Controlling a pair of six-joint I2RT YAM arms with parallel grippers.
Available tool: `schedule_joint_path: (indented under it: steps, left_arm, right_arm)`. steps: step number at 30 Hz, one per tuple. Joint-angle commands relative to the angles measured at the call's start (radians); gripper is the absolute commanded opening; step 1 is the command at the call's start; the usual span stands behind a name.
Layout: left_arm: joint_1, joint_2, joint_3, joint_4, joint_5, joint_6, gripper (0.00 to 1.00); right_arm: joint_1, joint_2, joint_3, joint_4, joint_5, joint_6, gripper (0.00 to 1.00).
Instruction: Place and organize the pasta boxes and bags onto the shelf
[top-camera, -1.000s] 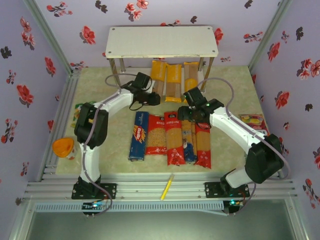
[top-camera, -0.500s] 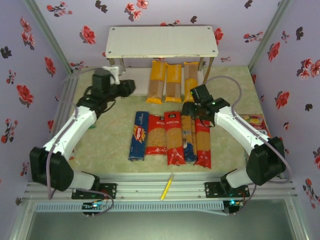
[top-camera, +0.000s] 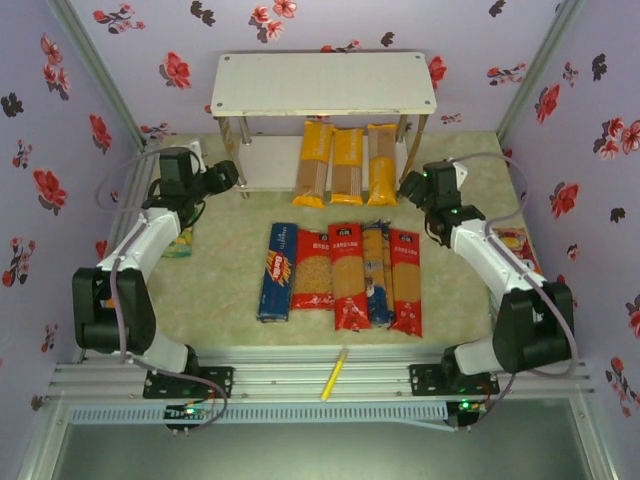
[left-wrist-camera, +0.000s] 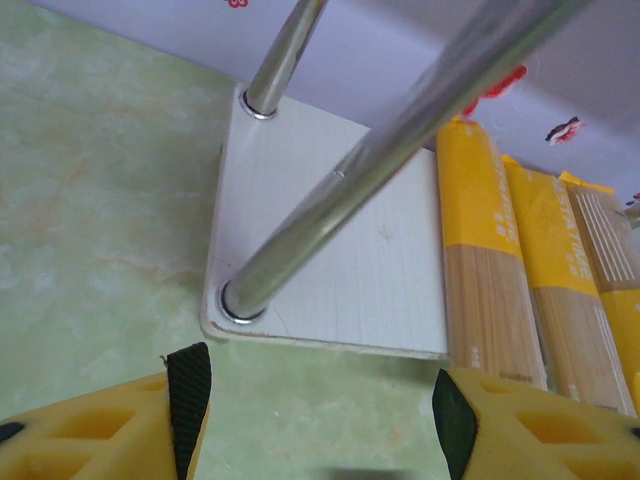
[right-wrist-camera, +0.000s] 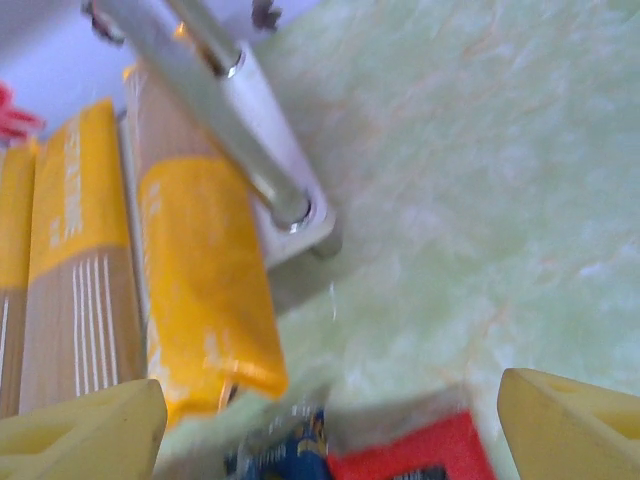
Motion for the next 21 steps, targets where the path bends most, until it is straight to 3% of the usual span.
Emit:
schedule_joint_path:
  steps: [1, 11, 21]
  left_arm:
    - [0.017, 0.032, -0.016, 0.112, 0.045, 0.0, 0.62]
    - [0.02, 0.142, 0.032, 0.188, 0.109, 0.009, 0.64]
    - [0.019, 0.22, 0.089, 0.202, 0.114, 0.036, 0.64]
  right_arm:
    - [-0.003, 0.061, 0.035, 0.155, 0.014, -0.044, 0.87]
    - [-0.041, 0.203, 0.111, 0.302, 0.023, -0.084, 0.88]
    - [-0.043, 0.339, 0.234, 0.332, 0.001, -0.123, 0.88]
